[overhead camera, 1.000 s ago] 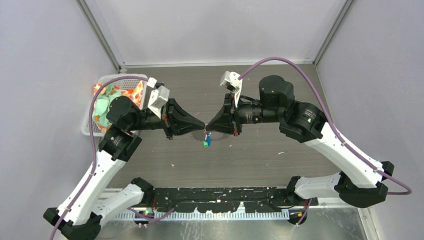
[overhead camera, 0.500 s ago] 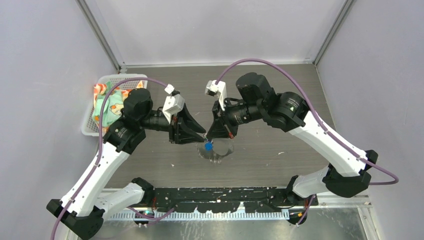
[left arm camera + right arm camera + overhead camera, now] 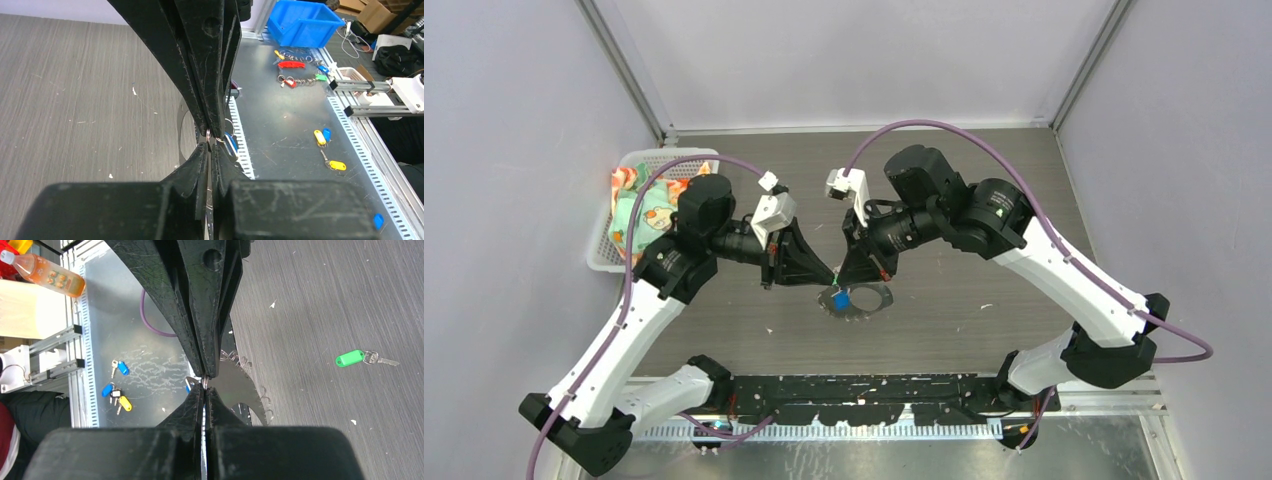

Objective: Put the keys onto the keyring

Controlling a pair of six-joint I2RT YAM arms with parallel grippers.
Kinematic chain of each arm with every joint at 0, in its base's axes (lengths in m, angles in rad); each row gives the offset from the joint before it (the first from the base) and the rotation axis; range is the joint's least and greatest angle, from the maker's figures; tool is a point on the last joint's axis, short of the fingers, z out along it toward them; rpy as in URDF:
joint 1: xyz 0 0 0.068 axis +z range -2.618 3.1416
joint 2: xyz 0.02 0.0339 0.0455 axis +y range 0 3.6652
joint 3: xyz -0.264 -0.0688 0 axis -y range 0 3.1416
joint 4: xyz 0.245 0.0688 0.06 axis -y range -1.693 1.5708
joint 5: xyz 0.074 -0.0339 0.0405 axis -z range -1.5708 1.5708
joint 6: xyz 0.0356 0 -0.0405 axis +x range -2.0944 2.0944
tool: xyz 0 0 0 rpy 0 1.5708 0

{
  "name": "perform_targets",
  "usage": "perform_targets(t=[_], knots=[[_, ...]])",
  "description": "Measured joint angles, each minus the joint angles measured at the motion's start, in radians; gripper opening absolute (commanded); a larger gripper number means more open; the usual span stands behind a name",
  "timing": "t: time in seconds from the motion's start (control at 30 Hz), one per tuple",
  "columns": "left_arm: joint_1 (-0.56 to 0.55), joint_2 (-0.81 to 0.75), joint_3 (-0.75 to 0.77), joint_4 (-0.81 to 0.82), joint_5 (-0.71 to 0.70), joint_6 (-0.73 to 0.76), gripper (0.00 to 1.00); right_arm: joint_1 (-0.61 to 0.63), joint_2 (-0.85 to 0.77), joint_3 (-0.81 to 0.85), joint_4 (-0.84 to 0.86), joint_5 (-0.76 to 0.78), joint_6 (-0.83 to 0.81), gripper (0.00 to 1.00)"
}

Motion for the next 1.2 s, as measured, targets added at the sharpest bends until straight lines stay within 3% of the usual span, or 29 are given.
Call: perform_targets(t=[0.17, 0.43, 0.7, 0.77, 0.93, 1.2], knots=[[0.0, 0.006, 0.0, -0.016, 0.002, 0.001, 0.0, 0.004, 0.021, 0.023, -0.029, -0.008, -0.006, 0.04], [-0.002, 0.011, -0.001, -0.023, 0.006, -0.023, 0.0, 0.007, 0.02, 0.026, 0.006, 0.016, 0.004, 0.55], [-0.002, -0.051, -0.107, 0.214, -0.109, -0.306, 0.0, -0.002, -0.234, -0.154, 0.196, 0.201, 0.067, 0.78], [-0.002, -0.065, -0.113, 0.245, -0.158, -0.357, 0.0, -0.003, -0.317, -0.202, 0.252, 0.245, 0.096, 0.78], [-0.002, -0.096, -0.113, 0.299, -0.286, -0.443, 0.0, -0.003, -0.485, -0.374, 0.401, 0.277, 0.188, 0.66], [-0.002, -0.116, -0.112, 0.318, -0.466, -0.499, 0.0, -0.003, -0.428, -0.557, 0.592, 0.21, 0.322, 0.66]])
